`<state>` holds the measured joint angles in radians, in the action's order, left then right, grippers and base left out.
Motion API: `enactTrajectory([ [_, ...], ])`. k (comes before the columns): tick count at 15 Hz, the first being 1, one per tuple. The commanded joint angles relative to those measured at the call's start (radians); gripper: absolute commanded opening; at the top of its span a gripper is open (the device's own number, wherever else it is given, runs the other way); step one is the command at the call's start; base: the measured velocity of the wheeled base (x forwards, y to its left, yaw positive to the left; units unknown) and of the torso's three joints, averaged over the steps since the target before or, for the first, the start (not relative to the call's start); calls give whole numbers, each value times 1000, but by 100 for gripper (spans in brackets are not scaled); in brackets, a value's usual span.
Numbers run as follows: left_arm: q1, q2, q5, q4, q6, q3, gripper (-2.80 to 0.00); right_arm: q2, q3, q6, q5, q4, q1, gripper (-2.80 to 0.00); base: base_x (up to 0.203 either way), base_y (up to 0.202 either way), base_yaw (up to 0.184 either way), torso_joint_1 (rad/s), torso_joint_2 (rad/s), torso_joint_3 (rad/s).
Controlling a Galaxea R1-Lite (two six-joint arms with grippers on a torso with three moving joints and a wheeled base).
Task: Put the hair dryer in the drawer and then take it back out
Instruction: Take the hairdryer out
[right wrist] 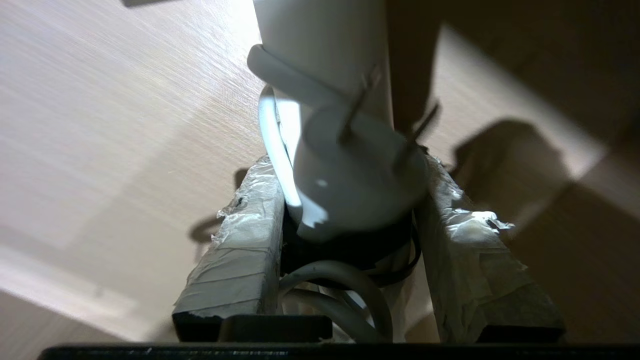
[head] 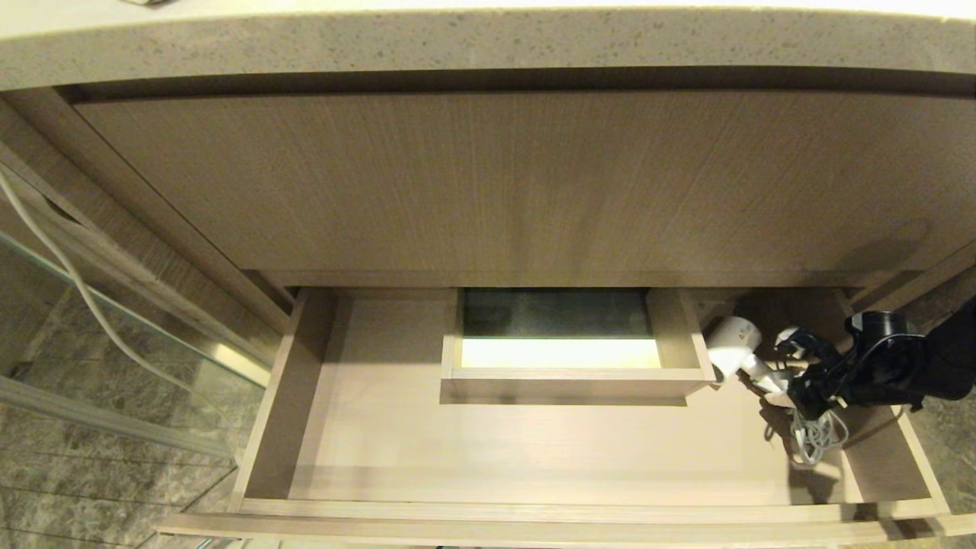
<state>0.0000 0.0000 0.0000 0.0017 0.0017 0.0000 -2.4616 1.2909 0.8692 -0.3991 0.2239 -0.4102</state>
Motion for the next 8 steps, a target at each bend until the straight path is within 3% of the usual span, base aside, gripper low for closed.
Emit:
enactTrajectory([
  [1,0,0,0,0,-2,0,-280,50,-19,5,-3,0,-2,-280,0,0,0,0,0,0],
  [8,0,0,0,0,0,0,-280,148,-91,5,-4,-43,-18,-280,0,0,0,0,0,0],
])
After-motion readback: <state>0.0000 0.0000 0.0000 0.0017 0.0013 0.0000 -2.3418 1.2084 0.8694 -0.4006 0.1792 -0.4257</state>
